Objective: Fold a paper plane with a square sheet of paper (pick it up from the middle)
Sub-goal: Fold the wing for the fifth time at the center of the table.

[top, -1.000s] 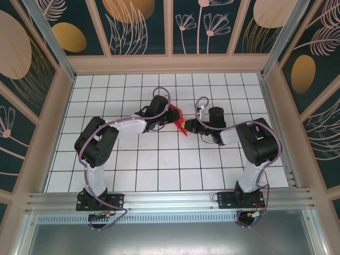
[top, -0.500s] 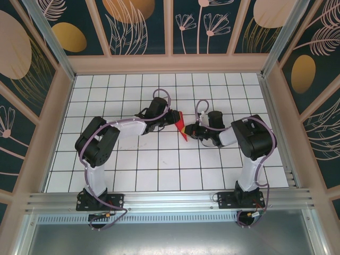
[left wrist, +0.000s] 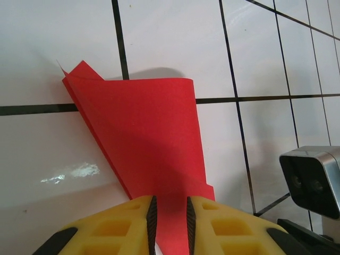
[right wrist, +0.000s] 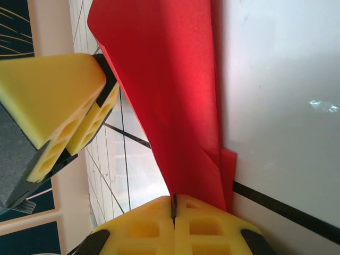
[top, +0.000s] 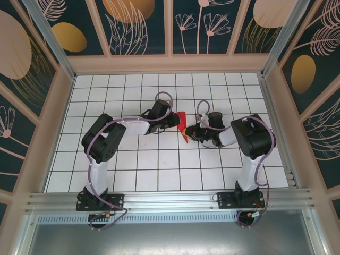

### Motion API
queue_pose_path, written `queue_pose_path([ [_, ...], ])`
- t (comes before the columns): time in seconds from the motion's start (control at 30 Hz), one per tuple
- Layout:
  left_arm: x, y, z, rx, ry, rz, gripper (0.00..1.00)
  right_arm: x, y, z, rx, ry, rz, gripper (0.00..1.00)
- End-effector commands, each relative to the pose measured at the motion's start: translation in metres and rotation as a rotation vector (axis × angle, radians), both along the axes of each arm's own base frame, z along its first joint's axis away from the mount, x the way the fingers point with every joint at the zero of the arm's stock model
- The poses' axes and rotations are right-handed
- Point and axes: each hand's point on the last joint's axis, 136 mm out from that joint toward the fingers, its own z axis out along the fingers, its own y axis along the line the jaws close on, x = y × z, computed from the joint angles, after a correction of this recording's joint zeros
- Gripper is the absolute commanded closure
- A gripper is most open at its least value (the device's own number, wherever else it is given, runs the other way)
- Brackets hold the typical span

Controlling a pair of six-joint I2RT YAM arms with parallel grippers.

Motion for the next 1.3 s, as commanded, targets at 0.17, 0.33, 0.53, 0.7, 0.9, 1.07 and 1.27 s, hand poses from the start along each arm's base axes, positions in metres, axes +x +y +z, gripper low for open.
queue_pose_path([
  [0.17, 0.008, -0.005, -0.016, 0.062, 0.009, -0.010, 0.78, 0.004, -0.005, -0.008, -0.060, 0.007, 0.000, 1.00],
  [0.33, 0.009, -0.007, -0.021, 0.088, 0.023, -0.015, 0.78, 0.011, -0.007, 0.000, -0.118, -0.050, 0.007, 0.87],
  [0.53, 0.009, -0.011, -0.024, 0.108, 0.036, -0.022, 0.77, 0.022, -0.007, 0.008, -0.207, -0.114, 0.008, 0.74],
  [0.7, 0.009, -0.012, -0.025, 0.108, 0.042, -0.023, 0.77, 0.028, -0.005, 0.004, -0.267, -0.130, 0.011, 0.71],
  [0.9, 0.012, -0.014, -0.022, 0.099, 0.040, -0.017, 0.77, 0.035, -0.006, -0.005, -0.384, -0.173, 0.016, 0.69],
  [1.07, 0.015, -0.016, -0.017, 0.090, 0.032, -0.012, 0.77, 0.031, -0.012, -0.023, -0.511, -0.191, 0.025, 0.67],
  [1.27, 0.017, -0.018, -0.012, 0.083, 0.024, -0.009, 0.77, 0.026, -0.014, -0.032, -0.553, -0.189, 0.017, 0.68],
])
